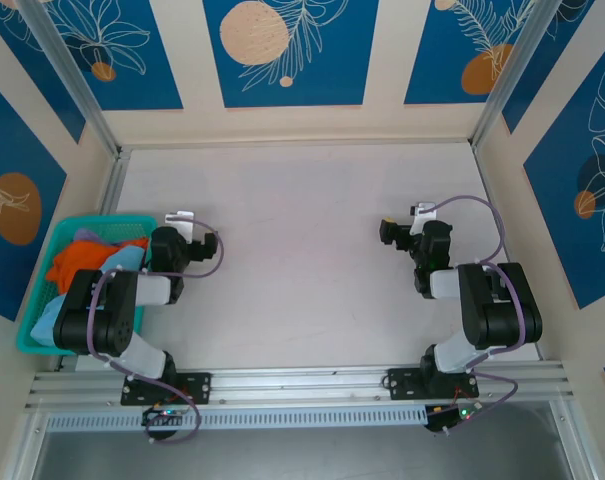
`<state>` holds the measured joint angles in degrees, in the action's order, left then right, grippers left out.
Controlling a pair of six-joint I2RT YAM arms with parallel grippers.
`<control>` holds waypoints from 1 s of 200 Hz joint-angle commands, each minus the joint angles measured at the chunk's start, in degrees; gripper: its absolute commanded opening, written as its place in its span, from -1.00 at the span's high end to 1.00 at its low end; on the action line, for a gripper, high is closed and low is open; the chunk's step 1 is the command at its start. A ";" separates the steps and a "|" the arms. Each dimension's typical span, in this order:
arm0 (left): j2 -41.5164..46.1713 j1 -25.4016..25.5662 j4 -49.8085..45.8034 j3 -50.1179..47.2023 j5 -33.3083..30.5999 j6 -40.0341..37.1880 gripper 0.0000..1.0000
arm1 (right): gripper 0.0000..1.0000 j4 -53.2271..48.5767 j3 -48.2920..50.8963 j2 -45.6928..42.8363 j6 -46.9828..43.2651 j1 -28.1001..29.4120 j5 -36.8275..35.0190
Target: Fold and stack the t-shirts
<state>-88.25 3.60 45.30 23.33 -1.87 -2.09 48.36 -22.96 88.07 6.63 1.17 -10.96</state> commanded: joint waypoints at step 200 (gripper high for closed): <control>7.43 0.04 -11.13 4.22 1.01 -1.02 -1.00 | -0.99 -16.51 -5.97 -9.78 -0.78 3.26 -7.78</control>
<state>-86.70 3.60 41.60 24.01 -1.65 -2.11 43.70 -23.44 85.73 6.61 2.04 -12.71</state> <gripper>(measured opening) 0.999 0.992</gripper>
